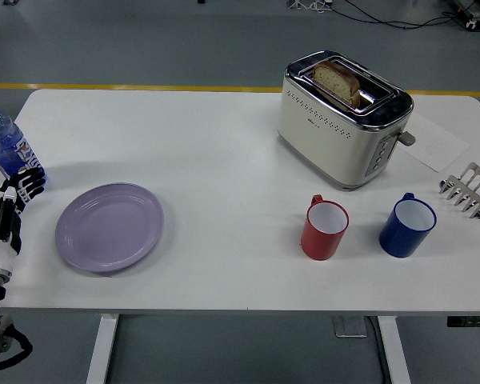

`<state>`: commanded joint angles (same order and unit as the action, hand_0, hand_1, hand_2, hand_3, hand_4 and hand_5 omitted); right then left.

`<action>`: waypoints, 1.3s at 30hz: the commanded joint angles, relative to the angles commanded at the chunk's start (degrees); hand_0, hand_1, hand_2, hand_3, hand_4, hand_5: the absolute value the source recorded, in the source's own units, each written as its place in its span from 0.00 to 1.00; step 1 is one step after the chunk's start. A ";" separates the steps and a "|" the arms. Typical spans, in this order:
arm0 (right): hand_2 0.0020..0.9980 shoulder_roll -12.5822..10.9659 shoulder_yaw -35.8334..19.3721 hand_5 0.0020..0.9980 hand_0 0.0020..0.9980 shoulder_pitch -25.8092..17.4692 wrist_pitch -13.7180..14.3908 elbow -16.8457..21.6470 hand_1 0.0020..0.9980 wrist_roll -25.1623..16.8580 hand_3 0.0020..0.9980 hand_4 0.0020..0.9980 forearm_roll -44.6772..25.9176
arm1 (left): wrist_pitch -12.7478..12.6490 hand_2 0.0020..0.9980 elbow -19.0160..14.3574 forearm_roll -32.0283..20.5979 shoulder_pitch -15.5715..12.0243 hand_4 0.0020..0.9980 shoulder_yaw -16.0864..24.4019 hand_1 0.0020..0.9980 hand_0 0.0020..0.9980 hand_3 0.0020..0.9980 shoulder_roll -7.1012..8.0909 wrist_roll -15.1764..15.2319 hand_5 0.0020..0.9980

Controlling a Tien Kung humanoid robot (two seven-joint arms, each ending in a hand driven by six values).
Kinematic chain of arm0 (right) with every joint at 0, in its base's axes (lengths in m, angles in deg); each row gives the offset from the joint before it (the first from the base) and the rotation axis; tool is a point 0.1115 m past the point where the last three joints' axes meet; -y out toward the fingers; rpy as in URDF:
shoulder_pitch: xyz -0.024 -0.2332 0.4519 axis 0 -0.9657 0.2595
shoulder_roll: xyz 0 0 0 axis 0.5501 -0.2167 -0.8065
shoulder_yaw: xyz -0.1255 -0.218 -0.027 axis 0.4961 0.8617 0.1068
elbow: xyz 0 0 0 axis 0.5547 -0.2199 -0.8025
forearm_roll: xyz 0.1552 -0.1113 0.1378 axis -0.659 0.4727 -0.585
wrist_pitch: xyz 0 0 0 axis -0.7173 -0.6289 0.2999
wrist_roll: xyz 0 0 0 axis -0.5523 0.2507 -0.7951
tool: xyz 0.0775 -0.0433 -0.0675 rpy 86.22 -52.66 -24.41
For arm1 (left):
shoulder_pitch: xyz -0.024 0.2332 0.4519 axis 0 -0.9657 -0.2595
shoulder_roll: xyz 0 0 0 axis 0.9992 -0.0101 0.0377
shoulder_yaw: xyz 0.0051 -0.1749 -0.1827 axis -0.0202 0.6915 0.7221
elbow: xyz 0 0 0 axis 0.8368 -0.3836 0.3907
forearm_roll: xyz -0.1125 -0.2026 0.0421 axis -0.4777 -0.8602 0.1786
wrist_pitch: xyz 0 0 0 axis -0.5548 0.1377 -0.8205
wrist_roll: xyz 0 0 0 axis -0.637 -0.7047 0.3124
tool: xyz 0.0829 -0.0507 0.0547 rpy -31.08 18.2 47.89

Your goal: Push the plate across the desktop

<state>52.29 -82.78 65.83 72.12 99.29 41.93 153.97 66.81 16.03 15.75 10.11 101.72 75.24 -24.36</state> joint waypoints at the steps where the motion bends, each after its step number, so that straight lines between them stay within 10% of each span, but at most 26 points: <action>1: 0.66 0.01 0.01 0.18 0.64 0.01 0.00 0.00 0.63 -0.01 0.59 0.39 -0.04 | -0.16 0.82 0.20 -0.18 0.07 0.50 -0.10 0.83 0.81 0.80 -0.09 0.00 1.00; 39: 0.66 0.35 0.20 0.19 0.64 0.31 -0.36 0.00 0.63 0.10 0.59 0.39 0.61 | -3.59 0.81 7.78 -5.91 6.33 0.48 -3.85 0.82 0.81 0.78 -7.91 0.00 1.00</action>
<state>52.65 -82.58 66.14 71.75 99.29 42.03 154.57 63.22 23.81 9.84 16.45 97.87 67.33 -24.36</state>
